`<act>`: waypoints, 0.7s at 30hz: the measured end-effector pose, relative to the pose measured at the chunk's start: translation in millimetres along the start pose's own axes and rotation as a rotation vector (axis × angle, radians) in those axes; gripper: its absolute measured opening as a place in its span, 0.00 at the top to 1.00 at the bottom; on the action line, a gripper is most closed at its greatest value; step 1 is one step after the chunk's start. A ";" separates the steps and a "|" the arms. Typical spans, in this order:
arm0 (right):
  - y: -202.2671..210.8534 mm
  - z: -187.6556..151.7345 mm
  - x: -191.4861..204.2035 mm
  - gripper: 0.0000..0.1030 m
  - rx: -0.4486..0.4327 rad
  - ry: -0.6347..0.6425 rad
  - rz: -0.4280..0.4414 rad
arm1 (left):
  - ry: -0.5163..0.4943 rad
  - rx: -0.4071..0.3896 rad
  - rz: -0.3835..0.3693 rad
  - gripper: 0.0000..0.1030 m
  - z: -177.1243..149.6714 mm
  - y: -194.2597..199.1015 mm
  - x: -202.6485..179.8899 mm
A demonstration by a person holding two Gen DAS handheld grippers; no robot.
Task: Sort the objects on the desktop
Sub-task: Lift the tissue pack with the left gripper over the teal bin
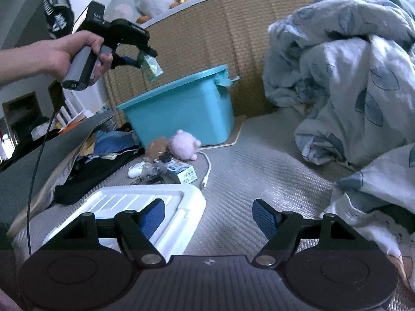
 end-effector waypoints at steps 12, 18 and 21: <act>-4.7 -3.3 0.8 0.23 0.021 0.003 0.019 | -0.006 0.167 0.003 0.55 -10.0 -57.4 -2.3; -4.8 -3.6 0.4 0.23 0.023 0.002 0.022 | 0.001 0.229 -0.012 0.55 -21.1 -69.5 -3.1; -4.6 -3.6 0.7 0.23 0.022 0.003 0.024 | -0.023 0.255 -0.002 0.55 -27.6 -73.1 -1.9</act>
Point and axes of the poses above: each gripper's, at about its wrist camera, not at the fingertips, and y roughly against the way its jaws point, x to its left, z to its top, the point moved 3 cm from there along -y, roughly the way its jaws point, and after that the axes turned 1 degree about y, right-handed, at the moved point
